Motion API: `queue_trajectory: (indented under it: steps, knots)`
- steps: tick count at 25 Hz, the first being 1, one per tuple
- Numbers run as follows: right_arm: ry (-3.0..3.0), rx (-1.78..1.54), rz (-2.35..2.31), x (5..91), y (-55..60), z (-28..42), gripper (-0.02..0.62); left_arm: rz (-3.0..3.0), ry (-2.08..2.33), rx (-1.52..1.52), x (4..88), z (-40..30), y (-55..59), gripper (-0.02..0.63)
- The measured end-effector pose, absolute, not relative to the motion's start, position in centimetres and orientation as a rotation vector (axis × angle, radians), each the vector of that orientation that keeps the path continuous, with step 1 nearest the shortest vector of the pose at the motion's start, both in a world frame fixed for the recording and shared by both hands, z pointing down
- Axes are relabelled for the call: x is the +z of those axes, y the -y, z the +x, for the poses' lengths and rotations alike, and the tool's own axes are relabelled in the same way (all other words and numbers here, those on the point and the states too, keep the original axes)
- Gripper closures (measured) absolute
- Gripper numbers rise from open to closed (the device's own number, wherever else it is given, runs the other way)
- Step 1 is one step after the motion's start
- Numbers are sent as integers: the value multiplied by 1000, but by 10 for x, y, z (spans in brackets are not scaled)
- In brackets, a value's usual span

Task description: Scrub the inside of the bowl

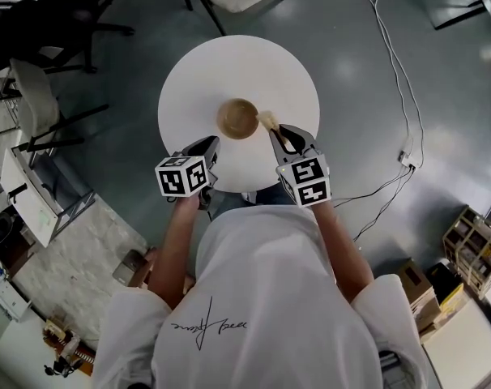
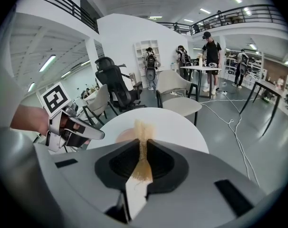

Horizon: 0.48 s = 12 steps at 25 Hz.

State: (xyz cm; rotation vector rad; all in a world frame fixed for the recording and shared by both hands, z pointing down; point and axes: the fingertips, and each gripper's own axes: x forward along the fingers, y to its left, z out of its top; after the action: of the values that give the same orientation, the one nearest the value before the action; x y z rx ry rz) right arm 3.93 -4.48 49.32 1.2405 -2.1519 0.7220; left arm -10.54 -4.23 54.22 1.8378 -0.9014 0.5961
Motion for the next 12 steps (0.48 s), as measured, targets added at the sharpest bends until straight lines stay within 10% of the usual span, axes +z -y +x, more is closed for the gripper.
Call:
queue_trajectory:
  steps: [12]
  knots:
    - [2199,632,1023,514,55,32,537,1764,926,604,571,-97,58,512]
